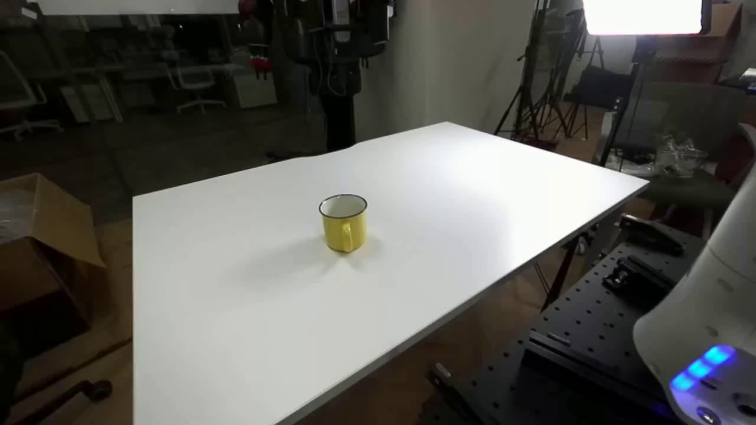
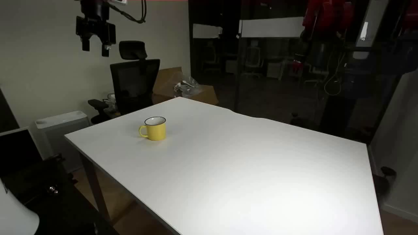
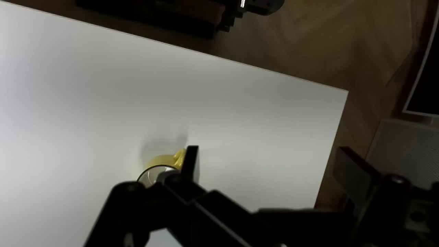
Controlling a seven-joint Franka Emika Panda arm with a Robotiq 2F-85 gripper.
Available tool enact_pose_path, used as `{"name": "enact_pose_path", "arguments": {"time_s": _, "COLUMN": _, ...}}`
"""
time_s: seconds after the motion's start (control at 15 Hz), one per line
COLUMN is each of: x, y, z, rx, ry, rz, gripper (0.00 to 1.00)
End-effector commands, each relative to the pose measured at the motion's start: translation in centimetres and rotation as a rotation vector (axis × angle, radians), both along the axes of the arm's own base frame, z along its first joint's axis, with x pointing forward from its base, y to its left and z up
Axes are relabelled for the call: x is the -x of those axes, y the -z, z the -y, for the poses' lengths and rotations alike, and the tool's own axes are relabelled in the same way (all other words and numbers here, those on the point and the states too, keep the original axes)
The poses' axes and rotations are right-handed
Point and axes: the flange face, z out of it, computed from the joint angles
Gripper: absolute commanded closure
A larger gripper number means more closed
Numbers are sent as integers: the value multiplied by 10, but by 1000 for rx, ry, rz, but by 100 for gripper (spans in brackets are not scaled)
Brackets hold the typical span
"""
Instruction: Move the mug to the right
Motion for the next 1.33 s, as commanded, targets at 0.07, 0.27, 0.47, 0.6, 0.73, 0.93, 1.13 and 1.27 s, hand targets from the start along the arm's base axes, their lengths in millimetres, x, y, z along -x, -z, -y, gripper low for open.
{"name": "enact_pose_path", "arguments": {"time_s": 0.07, "x": -1, "y": -1, "z": 0, "rx": -1, "ry": 0, "rz": 3, "gripper": 0}}
{"name": "enact_pose_path", "arguments": {"time_s": 0.27, "x": -1, "y": -1, "z": 0, "rx": -1, "ry": 0, "rz": 3, "gripper": 0}}
{"name": "enact_pose_path", "arguments": {"time_s": 0.47, "x": -1, "y": -1, "z": 0, "rx": -1, "ry": 0, "rz": 3, "gripper": 0}}
{"name": "enact_pose_path", "arguments": {"time_s": 0.6, "x": -1, "y": -1, "z": 0, "rx": -1, "ry": 0, "rz": 3, "gripper": 0}}
{"name": "enact_pose_path", "arguments": {"time_s": 0.73, "x": -1, "y": -1, "z": 0, "rx": -1, "ry": 0, "rz": 3, "gripper": 0}}
{"name": "enact_pose_path", "arguments": {"time_s": 0.93, "x": -1, "y": -1, "z": 0, "rx": -1, "ry": 0, "rz": 3, "gripper": 0}}
{"name": "enact_pose_path", "arguments": {"time_s": 1.13, "x": -2, "y": 0, "z": 1, "rx": 23, "ry": 2, "rz": 33, "gripper": 0}}
{"name": "enact_pose_path", "arguments": {"time_s": 1.27, "x": -16, "y": 2, "z": 10, "rx": 125, "ry": 4, "rz": 141, "gripper": 0}}
